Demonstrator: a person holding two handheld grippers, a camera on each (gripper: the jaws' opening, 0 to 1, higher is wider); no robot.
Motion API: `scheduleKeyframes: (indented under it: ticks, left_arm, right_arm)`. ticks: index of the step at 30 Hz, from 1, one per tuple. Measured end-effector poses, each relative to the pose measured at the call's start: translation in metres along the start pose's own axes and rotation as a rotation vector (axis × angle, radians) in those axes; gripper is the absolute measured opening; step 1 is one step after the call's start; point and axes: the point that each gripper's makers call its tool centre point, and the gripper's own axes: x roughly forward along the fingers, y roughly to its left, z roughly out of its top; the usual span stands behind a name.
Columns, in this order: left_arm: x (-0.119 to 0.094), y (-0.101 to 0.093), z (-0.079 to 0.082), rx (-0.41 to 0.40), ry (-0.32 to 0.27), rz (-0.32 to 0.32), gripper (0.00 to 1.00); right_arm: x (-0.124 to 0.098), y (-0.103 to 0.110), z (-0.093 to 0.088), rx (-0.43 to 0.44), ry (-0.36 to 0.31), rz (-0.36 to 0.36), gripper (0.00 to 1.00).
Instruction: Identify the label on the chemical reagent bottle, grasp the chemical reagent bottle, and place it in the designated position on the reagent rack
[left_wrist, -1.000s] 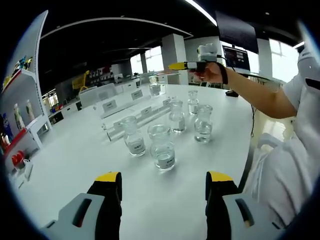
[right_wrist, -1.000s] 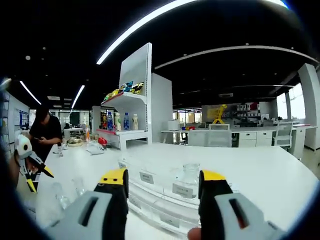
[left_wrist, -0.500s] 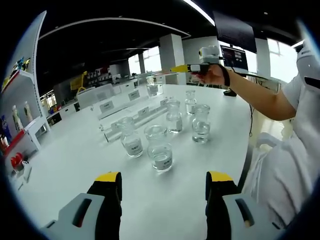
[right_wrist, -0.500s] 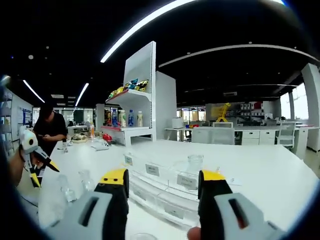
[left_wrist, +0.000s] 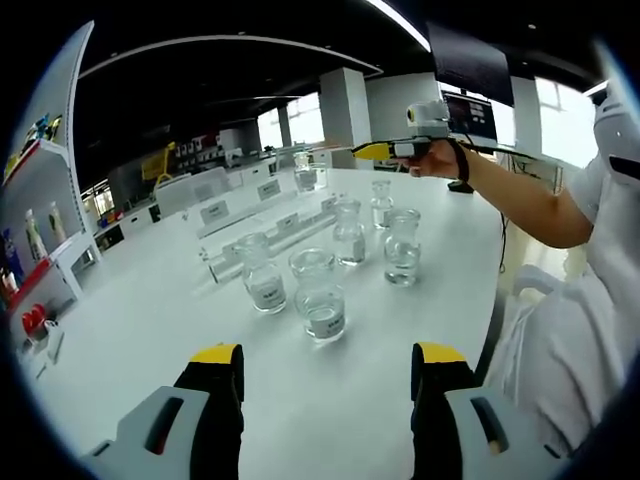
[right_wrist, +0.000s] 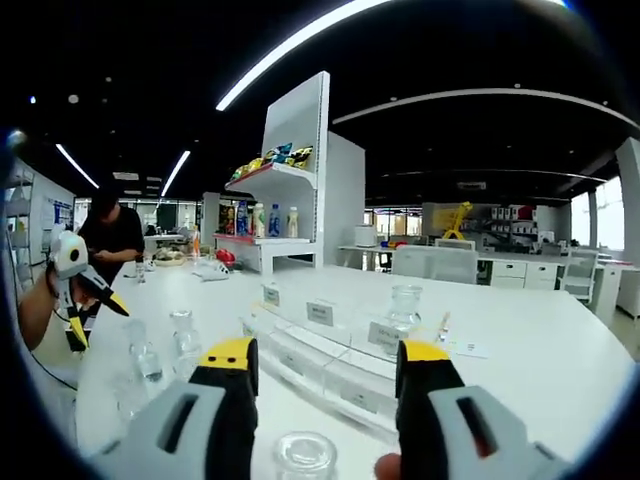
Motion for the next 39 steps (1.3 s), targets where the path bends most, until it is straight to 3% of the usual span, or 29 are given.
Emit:
scheduleKeyframes:
  ticks: [17, 30, 39]
  left_arm:
    - [0.000, 0.000, 0.000, -0.001, -0.004, 0.002, 0.68]
    - [-0.001, -0.001, -0.001, -0.003, -0.001, 0.001, 0.68]
    - [-0.001, -0.003, 0.002, 0.002, -0.008, -0.002, 0.68]
  right_arm:
    - [-0.010, 0.017, -0.039, -0.009, 0.078, 0.047, 0.52]
    - [-0.024, 0.019, -0.073, 0.003, 0.127, 0.044, 0.51]
    - [-0.028, 0.018, -0.081, 0.033, 0.122, 0.029, 0.46]
